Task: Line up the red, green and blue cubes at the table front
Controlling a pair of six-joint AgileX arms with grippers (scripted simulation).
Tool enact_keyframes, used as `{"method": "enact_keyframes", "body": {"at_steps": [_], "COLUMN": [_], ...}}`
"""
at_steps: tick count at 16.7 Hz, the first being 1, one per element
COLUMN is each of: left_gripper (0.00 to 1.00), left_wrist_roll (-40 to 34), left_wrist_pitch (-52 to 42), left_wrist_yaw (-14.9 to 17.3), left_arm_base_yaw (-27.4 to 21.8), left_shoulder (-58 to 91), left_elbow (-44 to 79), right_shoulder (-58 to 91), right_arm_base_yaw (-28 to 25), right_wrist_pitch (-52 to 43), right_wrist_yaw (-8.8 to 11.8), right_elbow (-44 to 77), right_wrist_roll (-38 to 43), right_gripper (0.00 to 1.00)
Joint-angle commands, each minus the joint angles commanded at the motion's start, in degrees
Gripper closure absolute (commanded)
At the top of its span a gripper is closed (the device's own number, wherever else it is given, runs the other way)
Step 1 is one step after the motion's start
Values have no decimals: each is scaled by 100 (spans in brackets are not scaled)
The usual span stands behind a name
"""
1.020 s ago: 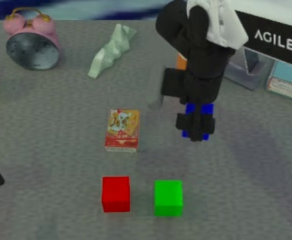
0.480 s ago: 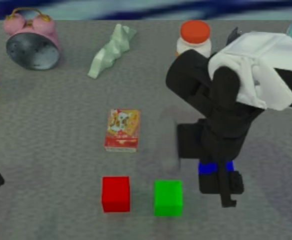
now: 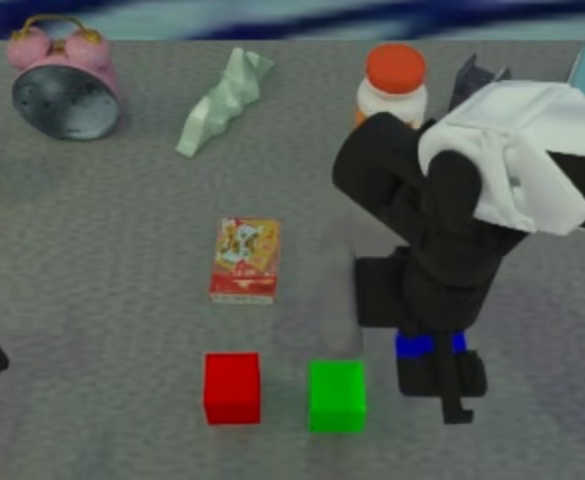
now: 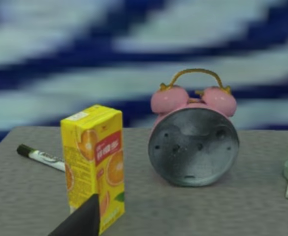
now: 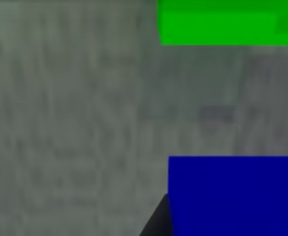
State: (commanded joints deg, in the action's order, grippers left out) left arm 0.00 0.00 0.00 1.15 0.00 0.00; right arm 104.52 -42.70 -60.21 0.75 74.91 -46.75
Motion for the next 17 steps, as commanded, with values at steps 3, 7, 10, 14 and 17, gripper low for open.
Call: {"method": "enact_keyframes", "body": {"at_steps": [3, 7, 10, 14, 17], "left_gripper": [0, 0, 0, 0, 0], "left_wrist_roll": [0, 0, 0, 0, 0], "left_wrist_pitch": [0, 0, 0, 0, 0], "left_wrist_yaw": [0, 0, 0, 0, 0], "left_arm_base_yaw": [0, 0, 0, 0, 0], "left_shoulder": [0, 0, 0, 0, 0], "left_elbow": [0, 0, 0, 0, 0], "right_shoulder": [195, 415, 423, 423, 423], "right_arm_base_yaw": [-15, -19, -20, -20, -20], "right_wrist_pitch": [670, 1311, 1326, 1326, 1326], "right_wrist_yaw": [-1, -3, -4, -4, -4], "right_elbow": [-414, -856, -869, -869, -869], "right_wrist_roll": [-9, -9, -9, -9, -9], "right_gripper": [100, 100, 100, 77, 55]}}
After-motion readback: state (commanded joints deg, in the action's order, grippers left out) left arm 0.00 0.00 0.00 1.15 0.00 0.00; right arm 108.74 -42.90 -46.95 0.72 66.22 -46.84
